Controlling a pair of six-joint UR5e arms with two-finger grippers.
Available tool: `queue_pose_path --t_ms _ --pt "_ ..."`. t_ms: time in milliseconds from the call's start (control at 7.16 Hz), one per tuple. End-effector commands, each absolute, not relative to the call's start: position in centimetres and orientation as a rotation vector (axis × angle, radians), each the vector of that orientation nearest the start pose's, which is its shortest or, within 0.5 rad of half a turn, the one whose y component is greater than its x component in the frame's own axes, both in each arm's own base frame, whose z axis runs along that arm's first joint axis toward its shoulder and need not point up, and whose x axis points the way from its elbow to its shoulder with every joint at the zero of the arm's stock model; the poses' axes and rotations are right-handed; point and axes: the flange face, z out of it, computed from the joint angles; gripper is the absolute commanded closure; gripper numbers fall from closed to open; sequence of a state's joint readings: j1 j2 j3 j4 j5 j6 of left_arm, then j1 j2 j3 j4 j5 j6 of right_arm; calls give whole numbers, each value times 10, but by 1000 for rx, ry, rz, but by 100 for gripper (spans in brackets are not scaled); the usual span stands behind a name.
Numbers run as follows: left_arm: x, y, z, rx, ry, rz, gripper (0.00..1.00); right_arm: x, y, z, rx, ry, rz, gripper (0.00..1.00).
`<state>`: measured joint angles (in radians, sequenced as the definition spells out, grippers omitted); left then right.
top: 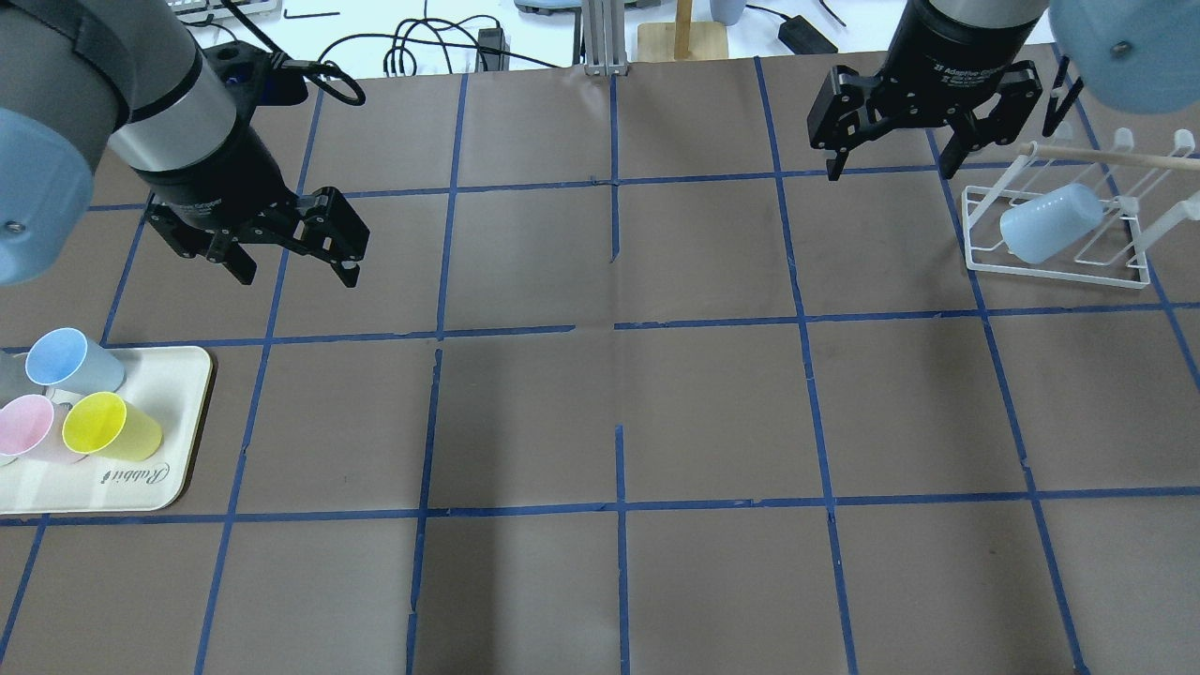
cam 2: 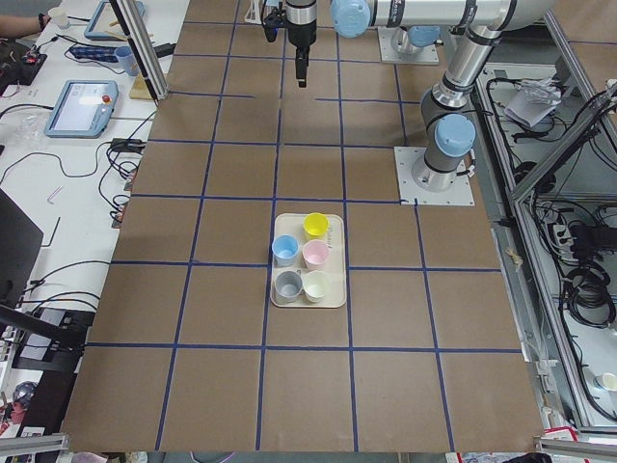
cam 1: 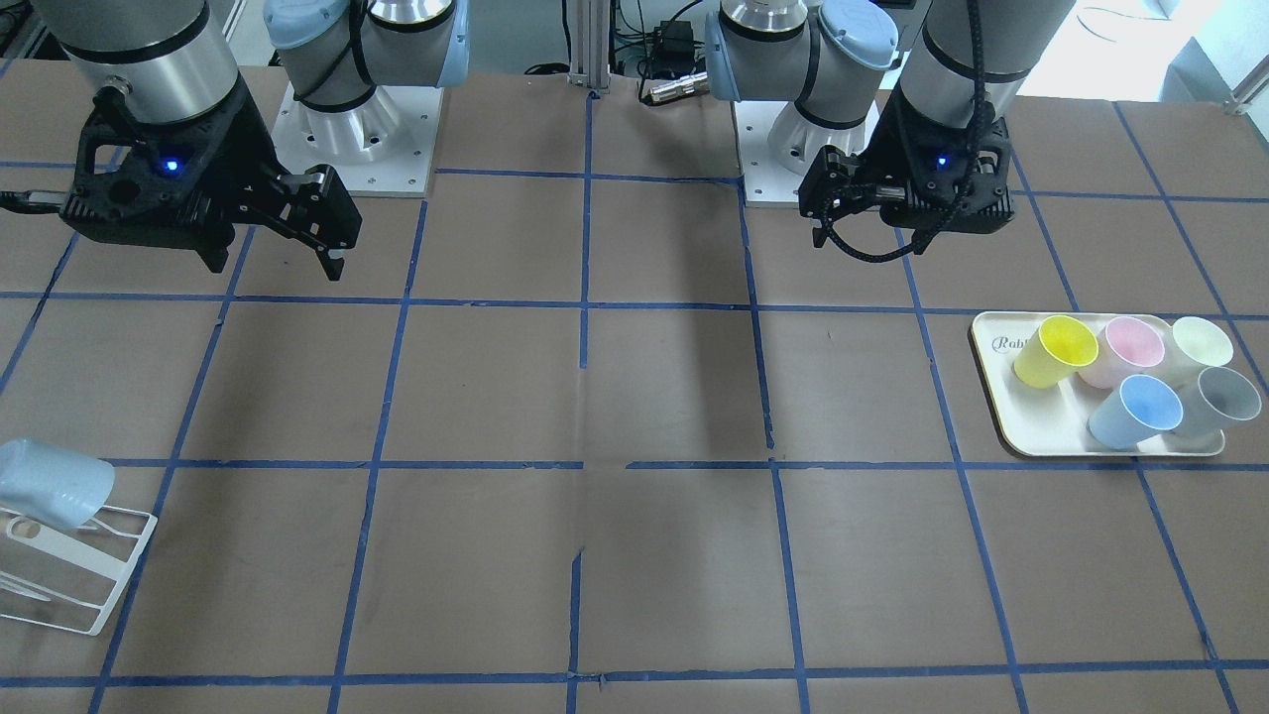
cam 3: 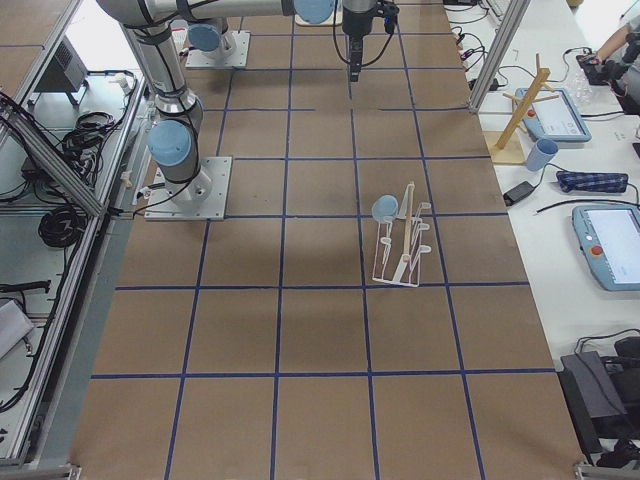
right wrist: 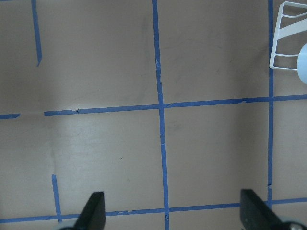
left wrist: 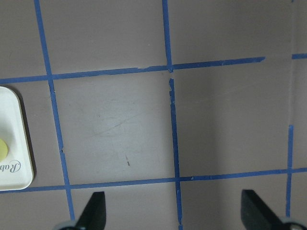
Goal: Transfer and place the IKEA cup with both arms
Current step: 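Move the right gripper toward the light blue cup on the wire rack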
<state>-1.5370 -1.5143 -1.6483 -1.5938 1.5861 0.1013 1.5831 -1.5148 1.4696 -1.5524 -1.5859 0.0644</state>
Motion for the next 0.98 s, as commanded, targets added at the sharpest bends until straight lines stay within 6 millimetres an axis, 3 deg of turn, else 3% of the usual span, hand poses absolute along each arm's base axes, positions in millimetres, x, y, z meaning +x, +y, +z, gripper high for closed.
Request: queue_pose_path --t_ms 0,419,559,838 --pt "-116 -465 477 106 3128 64 0 138 -516 508 83 3154 -44 0" --pt "-116 -465 478 106 3128 61 0 129 -519 508 99 3154 -49 0" --pt "-116 -464 477 106 3125 69 0 106 -524 508 80 3156 -45 0" --pt "-116 -460 480 108 3125 71 0 27 -537 506 30 3163 -67 0"
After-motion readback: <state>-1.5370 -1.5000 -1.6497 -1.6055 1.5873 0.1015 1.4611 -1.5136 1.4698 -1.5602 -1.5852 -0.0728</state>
